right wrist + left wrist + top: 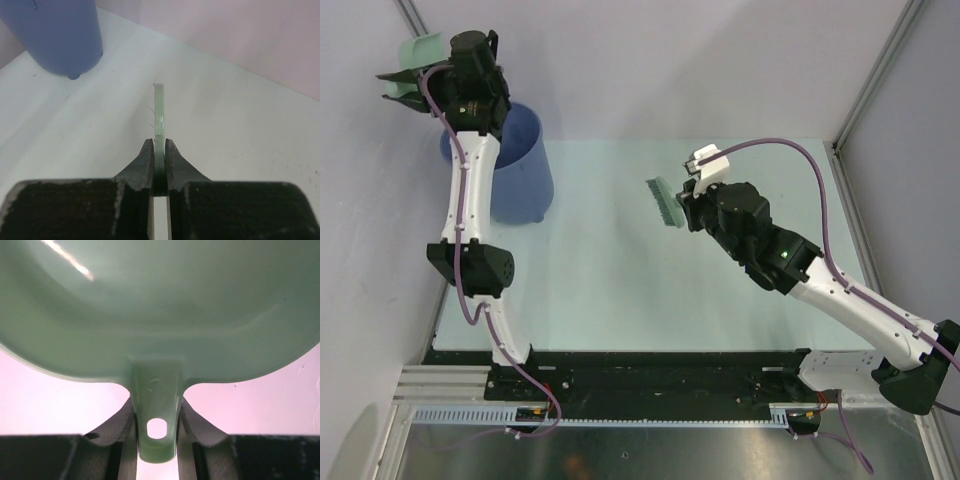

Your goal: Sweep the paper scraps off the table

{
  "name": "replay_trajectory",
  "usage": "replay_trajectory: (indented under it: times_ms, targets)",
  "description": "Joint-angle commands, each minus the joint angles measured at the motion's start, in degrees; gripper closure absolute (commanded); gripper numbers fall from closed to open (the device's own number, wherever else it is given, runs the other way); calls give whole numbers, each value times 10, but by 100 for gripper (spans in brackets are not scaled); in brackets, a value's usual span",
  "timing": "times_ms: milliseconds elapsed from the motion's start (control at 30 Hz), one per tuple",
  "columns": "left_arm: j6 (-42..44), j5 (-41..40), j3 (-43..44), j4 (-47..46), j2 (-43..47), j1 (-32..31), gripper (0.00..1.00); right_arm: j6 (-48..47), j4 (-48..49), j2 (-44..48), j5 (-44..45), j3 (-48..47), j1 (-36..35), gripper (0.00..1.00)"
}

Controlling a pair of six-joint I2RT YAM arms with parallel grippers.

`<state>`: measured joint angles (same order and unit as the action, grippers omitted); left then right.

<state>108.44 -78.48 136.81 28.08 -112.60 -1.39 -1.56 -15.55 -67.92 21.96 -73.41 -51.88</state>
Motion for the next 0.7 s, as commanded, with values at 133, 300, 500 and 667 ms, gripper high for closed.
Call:
replay_trajectory:
  times_ms: [133,300,500,667]
  targets:
    - [-141,151,-77,-43,156,-74,100,-1,26,32,25,1,-3,100]
    - [-296,234,-204,-42,247,-150,100,1,22,52,36,6,-2,100]
    - [-456,260,-400,16,314,-234,100,13,-16,80,101,11,5,100]
    - [-715,515,-373,313,257,-253,100,24,-36,107,116,22,30,100]
